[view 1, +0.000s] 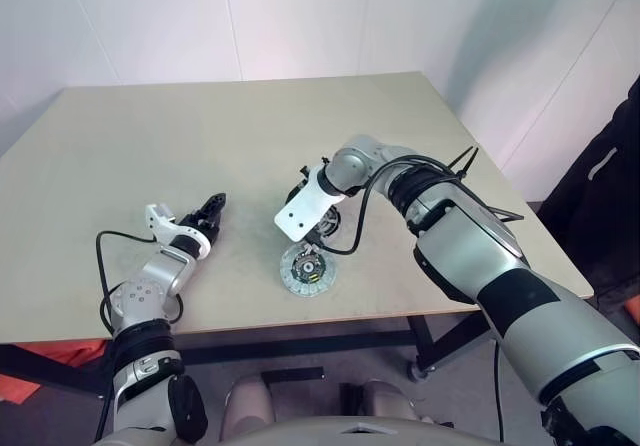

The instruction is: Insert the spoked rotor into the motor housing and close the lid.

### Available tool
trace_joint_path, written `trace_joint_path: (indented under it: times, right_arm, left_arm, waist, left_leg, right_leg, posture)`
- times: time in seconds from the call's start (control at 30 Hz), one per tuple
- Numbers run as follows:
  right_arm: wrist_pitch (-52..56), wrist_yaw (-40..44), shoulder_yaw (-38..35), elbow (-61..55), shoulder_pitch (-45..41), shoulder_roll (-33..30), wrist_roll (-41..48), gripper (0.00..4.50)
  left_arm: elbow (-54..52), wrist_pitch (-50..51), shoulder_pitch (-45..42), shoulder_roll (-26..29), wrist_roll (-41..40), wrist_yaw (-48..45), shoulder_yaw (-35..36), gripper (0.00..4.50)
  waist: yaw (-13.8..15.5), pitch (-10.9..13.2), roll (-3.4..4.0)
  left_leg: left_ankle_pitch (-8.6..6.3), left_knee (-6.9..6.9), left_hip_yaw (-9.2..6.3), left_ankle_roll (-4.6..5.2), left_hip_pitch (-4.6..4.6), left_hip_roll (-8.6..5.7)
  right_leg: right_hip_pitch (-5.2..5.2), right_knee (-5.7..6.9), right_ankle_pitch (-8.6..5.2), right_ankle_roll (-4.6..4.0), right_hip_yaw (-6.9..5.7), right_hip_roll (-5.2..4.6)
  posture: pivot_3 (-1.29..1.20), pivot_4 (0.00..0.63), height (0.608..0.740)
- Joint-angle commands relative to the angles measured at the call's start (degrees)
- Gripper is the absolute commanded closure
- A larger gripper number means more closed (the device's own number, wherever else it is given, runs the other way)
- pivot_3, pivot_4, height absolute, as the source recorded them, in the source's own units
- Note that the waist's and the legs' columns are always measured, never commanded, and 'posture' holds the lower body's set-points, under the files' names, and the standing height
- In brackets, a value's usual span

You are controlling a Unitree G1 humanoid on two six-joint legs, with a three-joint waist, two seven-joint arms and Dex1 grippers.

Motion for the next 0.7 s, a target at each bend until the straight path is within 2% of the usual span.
trace_joint_path:
  times: [0.03, 0.7]
  right_arm:
    - [-0.45, 0.56, -1.97, -1.66, -2.16, 0.28, 2.15, 2.56]
    - [-1.91, 2.1, -0.09, -2.01, 2.33, -0.25, 0.37, 2.56]
  left_arm:
    - [0.2, 0.34, 1.07, -0.42, 0.54, 0.75, -0.97, 1.47]
    - [-0.98, 0.82, 1.4, -0.37, 0.29, 1.68, -1.1, 1.47]
  waist:
    - [-0.01, 0.0, 0.0]
    - [-0.14, 0.0, 0.01]
  left_leg:
    - [0.0, 0.0, 0.0, 0.0, -0.01, 0.0]
    - [0.0, -0.01, 0.04, 0.0, 0.0, 0.0]
  right_leg:
    - [-0.01, 0.0, 0.0, 0.0, 0.0, 0.0]
    - [-0.02, -0.01, 0.0, 0.0, 0.04, 0.01]
  posture:
    - [0.0, 0.0, 0.74]
    - [0.0, 0.0, 0.74]
